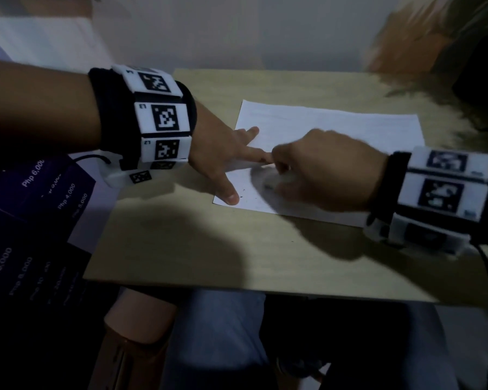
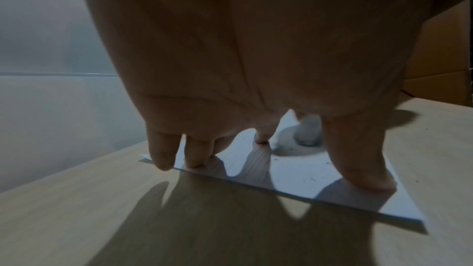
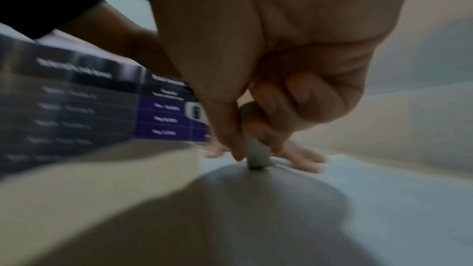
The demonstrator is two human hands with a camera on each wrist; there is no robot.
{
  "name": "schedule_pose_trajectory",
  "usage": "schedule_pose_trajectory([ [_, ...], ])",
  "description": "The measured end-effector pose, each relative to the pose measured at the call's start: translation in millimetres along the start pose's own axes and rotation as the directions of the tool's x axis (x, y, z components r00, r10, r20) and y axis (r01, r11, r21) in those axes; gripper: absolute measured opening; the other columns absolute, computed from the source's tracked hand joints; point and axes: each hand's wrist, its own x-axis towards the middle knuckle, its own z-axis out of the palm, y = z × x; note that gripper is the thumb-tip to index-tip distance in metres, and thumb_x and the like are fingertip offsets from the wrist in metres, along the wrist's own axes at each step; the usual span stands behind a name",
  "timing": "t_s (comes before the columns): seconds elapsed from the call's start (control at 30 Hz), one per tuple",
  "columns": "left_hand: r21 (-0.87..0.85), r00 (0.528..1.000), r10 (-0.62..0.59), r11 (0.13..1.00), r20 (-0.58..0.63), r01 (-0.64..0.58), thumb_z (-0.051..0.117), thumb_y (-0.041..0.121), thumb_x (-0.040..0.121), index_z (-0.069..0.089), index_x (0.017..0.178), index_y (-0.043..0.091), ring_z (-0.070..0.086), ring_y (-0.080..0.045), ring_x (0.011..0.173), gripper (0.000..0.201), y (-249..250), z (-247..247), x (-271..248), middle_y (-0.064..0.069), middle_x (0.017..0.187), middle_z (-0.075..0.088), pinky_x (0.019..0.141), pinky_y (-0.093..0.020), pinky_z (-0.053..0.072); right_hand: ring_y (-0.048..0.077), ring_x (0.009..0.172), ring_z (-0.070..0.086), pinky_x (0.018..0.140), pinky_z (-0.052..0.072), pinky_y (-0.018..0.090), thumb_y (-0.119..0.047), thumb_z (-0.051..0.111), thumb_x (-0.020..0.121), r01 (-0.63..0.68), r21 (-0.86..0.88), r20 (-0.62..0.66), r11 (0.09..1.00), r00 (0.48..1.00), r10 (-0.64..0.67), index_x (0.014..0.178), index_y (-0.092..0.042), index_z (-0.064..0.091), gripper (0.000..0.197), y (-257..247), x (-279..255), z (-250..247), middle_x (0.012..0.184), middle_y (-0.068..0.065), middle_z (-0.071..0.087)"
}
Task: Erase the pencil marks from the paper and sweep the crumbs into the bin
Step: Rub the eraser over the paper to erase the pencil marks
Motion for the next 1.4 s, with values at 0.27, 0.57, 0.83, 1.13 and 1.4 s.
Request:
schedule_pose_trajectory([
  [0.27, 0.047, 1.0, -0.017, 0.999, -0.01, 0.017, 0.055, 0.076, 0.085, -0.022, 0.149, 0.056, 0.015, -0.037, 0.154, 0.103, -1.1, 2.2, 2.0, -0.009, 0.165, -0.027, 0.123, -0.049, 0.02, 0.026, 0.072, 0.056, 0.066, 0.047, 0.035, -0.059, 0.053, 0.087, -0.042, 0.108, -0.005, 0.993, 0.999, 0.043, 0.089, -0.022, 0.062, 0.039, 10.9, 6.9, -3.7, 0.072, -0.005, 0.053],
  [0.57, 0.048, 1.0, -0.006, 0.999, -0.012, 0.006, 0.053, 0.08, 0.082, -0.024, 0.146, 0.059, 0.015, -0.037, 0.154, 0.102, -2.9, 2.7, 3.7, -0.011, 0.165, -0.027, 0.124, -0.05, 0.018, 0.027, 0.071, 0.055, 0.066, 0.048, 0.034, -0.058, 0.043, 0.078, -0.014, 0.126, -0.003, 0.992, 1.0, 0.014, 0.087, -0.021, 0.062, 0.042, 7.3, 9.7, -8.1, 0.071, -0.004, 0.055],
  [0.83, -0.031, 1.0, -0.005, 1.0, -0.006, 0.005, 0.062, 0.067, 0.086, -0.013, 0.15, 0.058, 0.011, -0.036, 0.154, 0.099, 4.2, -2.5, -1.2, -0.012, 0.165, -0.027, 0.124, -0.044, 0.016, 0.024, 0.069, 0.053, 0.067, 0.042, 0.033, -0.048, 0.056, 0.087, 0.024, 0.172, 0.042, 0.985, 0.999, -0.031, 0.091, -0.023, 0.066, 0.027, -6.9, 6.1, -6.6, 0.07, -0.009, 0.053],
  [1.13, -0.006, 1.0, 0.003, 1.0, -0.027, -0.003, 0.067, 0.067, 0.082, -0.004, 0.154, 0.052, 0.022, -0.035, 0.15, 0.103, 8.3, -5.0, -2.7, -0.009, 0.168, -0.018, 0.117, -0.039, 0.025, 0.018, 0.07, 0.053, 0.069, 0.045, 0.032, -0.053, 0.066, 0.085, -0.005, 0.162, 0.124, 0.987, 0.992, -0.016, 0.092, -0.026, 0.069, 0.028, -10.6, 13.2, -14.0, 0.07, -0.013, 0.052],
  [1.4, -0.012, 0.999, 0.047, 0.999, -0.009, -0.047, 0.069, 0.066, 0.08, 0.004, 0.152, 0.059, 0.005, -0.029, 0.156, 0.097, 8.7, -6.4, -2.2, 0.0, 0.167, -0.025, 0.122, -0.043, 0.017, 0.012, 0.067, 0.055, 0.065, 0.044, 0.032, -0.051, 0.065, 0.086, 0.08, 0.175, 0.13, 0.981, 0.986, -0.104, 0.087, -0.028, 0.065, 0.022, -21.0, 2.8, -9.0, 0.071, -0.011, 0.054],
])
